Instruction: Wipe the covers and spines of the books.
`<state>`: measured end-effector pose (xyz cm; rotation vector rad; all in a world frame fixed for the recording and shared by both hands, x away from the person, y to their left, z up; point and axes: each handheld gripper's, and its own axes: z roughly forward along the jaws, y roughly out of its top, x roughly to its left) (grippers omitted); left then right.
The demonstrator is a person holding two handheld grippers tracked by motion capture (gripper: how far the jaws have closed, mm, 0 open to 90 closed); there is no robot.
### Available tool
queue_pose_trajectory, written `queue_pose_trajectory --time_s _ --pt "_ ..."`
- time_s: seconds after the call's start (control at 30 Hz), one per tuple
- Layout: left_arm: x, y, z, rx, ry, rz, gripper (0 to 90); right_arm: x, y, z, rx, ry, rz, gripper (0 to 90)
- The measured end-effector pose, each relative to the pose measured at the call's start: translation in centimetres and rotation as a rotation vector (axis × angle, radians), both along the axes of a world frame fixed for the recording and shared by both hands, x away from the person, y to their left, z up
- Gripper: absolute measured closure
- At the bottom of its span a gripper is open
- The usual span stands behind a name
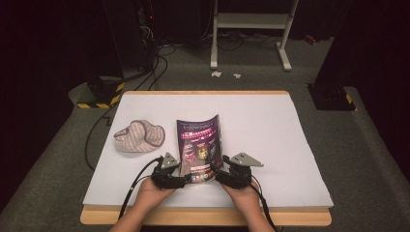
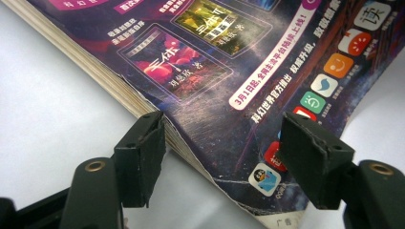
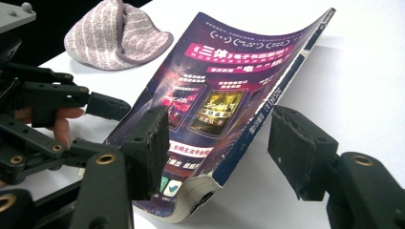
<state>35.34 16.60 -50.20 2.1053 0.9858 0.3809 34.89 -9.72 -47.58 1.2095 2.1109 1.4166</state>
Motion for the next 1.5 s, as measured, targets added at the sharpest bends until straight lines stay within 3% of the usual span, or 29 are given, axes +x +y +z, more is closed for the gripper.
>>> queue_pose_trajectory --time_s 0.33,0.43,0.5,0.57,0.73,1.1,1.23,1.33,1.37,1.47,1.5 --pt "0.0 0.0 0.0 -0.006 0.007 -0.002 33.6 -0.1 0.0 0.0 0.001 -0.005 -0.022 43.0" --pt "0.0 -0.2 -0.1 -0.019 0.012 -0.017 34.4 0.0 0.4 -0.4 -0.004 0.031 0.008 46.1" --pt "-0.1 -0.2 -0.1 -0.012 0.008 -0.017 34.4 -0.2 0.7 -0.4 -0.038 -0.005 -0.009 46.8" --pt "0.0 -0.1 -0.2 -0.019 0.013 -0.018 34.3 0.0 0.5 -0.3 -0.019 0.003 -0.009 47.2" --pt "0.1 -0.1 -0.2 -0.022 0.015 -0.020 34.4 0.1 0.1 -0.5 -0.031 0.016 -0.035 49.3" --pt "0.3 0.6 0.1 -0.023 0.022 -0.029 38.7 0.2 -0.3 -0.6 -0.084 -0.019 -0.094 62.8" --pt "0.5 1.9 0.7 -0.014 0.010 0.011 38.0 0.5 -0.7 -0.5 -0.078 -0.013 -0.122 67.2" --pt "0.7 4.0 1.6 -0.037 -0.001 0.062 37.5 0.8 -1.2 -0.5 -0.075 -0.002 -0.133 69.0" --pt "0.7 4.0 1.6 -0.037 -0.001 0.062 37.5 0.8 -1.2 -0.5 -0.075 -0.002 -0.133 69.0" --pt "0.3 5.5 1.8 0.023 -0.044 0.073 36.1 1.3 -1.6 -0.4 -0.072 0.003 -0.137 71.4" --pt "0.2 6.1 1.8 0.022 -0.061 0.089 35.6 1.4 -1.6 -0.4 -0.070 0.005 -0.136 72.2"
